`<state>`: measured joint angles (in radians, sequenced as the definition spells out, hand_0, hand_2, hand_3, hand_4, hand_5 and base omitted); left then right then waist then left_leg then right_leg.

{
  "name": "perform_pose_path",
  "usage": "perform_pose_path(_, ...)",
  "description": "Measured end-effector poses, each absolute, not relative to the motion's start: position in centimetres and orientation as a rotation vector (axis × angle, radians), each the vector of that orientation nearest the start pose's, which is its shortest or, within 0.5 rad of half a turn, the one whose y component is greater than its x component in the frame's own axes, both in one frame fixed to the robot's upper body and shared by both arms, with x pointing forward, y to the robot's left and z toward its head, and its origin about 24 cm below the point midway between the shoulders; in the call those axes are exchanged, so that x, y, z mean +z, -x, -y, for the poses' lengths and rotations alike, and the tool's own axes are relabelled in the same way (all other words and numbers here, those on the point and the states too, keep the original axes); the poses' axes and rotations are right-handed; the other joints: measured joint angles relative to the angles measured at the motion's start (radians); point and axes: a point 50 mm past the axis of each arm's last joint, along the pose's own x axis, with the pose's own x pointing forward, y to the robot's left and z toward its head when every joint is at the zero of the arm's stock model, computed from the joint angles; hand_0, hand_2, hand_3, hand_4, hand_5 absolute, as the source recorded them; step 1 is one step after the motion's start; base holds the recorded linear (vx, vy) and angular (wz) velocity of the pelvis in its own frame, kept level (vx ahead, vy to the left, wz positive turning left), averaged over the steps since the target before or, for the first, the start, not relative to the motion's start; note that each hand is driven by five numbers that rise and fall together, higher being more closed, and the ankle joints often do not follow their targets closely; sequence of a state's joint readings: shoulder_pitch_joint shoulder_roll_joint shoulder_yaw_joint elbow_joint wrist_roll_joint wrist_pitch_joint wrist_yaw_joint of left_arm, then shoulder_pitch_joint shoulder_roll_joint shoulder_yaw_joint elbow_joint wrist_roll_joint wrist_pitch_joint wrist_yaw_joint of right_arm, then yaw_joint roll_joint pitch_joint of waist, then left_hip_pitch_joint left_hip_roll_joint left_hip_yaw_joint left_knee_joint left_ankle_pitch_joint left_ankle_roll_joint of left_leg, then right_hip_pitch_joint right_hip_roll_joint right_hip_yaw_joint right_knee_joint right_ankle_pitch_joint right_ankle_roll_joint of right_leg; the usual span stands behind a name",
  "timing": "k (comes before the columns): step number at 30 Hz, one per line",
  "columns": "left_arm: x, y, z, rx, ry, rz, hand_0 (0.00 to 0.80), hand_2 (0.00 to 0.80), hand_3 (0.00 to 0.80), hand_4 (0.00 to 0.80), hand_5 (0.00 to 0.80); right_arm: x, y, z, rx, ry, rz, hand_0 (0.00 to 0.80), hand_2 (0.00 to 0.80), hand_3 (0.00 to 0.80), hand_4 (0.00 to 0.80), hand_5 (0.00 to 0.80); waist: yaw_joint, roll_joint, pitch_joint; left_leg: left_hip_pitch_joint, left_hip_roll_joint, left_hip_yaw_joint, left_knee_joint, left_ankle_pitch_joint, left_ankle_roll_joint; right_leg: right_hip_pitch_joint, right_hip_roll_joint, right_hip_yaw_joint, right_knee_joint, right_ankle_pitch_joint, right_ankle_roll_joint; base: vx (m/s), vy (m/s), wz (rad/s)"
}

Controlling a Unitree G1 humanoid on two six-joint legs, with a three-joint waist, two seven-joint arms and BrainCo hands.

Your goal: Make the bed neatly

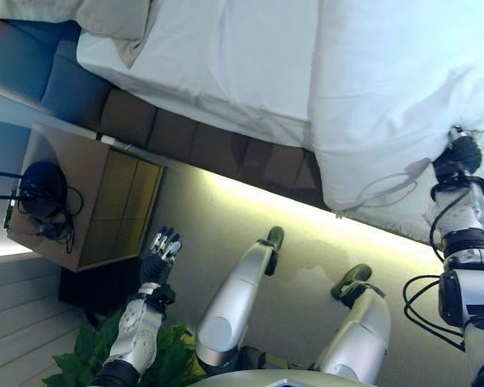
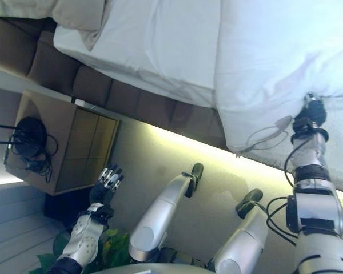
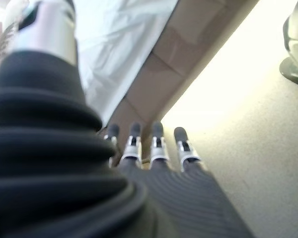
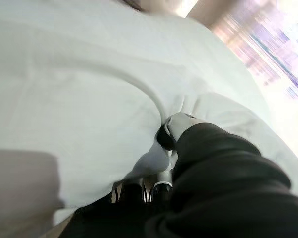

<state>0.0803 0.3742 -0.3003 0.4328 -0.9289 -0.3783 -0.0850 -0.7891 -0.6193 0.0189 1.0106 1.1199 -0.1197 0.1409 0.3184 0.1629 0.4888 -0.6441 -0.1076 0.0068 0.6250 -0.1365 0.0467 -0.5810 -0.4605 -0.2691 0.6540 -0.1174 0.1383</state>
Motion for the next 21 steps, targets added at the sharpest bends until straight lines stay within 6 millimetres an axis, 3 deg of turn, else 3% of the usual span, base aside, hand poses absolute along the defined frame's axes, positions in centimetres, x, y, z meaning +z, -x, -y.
perform_pose_path(3, -4.1, -20.8, -20.9, 0.064, 0.472, -0.209, 0.0, 0.0, 0.0, 0.0, 0.0, 12.9, -37.6, 27.6, -0.131, -0.474, 0.083, 0.8, 0.8, 0.8, 0.8, 0.8, 0.006, 0.003, -0.002, 0.03, -0.012, -0.023, -0.045, 0.023, -0.005, 0.033, -0.003, -0.008, -0.019, -0.001, 0.0, 0.036, 0.057, 0.23)
perform_pose_path(11, -4.1, -20.9, -20.5, 0.043, 0.484, -0.238, 0.0, 0.0, 0.0, 0.0, 0.0, 11.2, -38.5, 20.2, 0.098, -0.304, -0.074, 0.8, 0.8, 0.8, 0.8, 0.8, 0.032, 0.023, -0.016, 0.086, -0.029, -0.068, -0.128, 0.071, -0.029, 0.08, -0.008, -0.027, -0.028, -0.026, 0.002, 0.034, 0.057, 0.18)
perform_pose_path(18, -4.7, -21.1, -18.8, 0.017, 0.538, -0.297, 0.0, 0.0, 0.0, 0.0, 0.0, 9.8, -38.0, 15.6, 0.277, 0.008, -0.19, 0.8, 0.8, 0.8, 0.8, 0.8, 0.057, 0.056, -0.04, 0.117, -0.042, -0.091, -0.196, 0.108, -0.044, 0.093, -0.02, -0.042, -0.026, -0.042, 0.001, 0.007, 0.024, 0.12)
perform_pose_path(21, -4.8, -21.0, -18.7, 0.011, 0.532, -0.313, 0.0, 0.0, 0.0, 0.0, 0.0, 9.4, -37.9, 14.2, 0.26, 0.015, -0.2, 0.8, 0.8, 0.8, 0.8, 0.8, 0.061, 0.059, -0.043, 0.149, -0.044, -0.101, -0.232, 0.126, -0.049, 0.111, -0.02, -0.043, -0.03, -0.053, 0.002, -0.002, 0.01, 0.11)
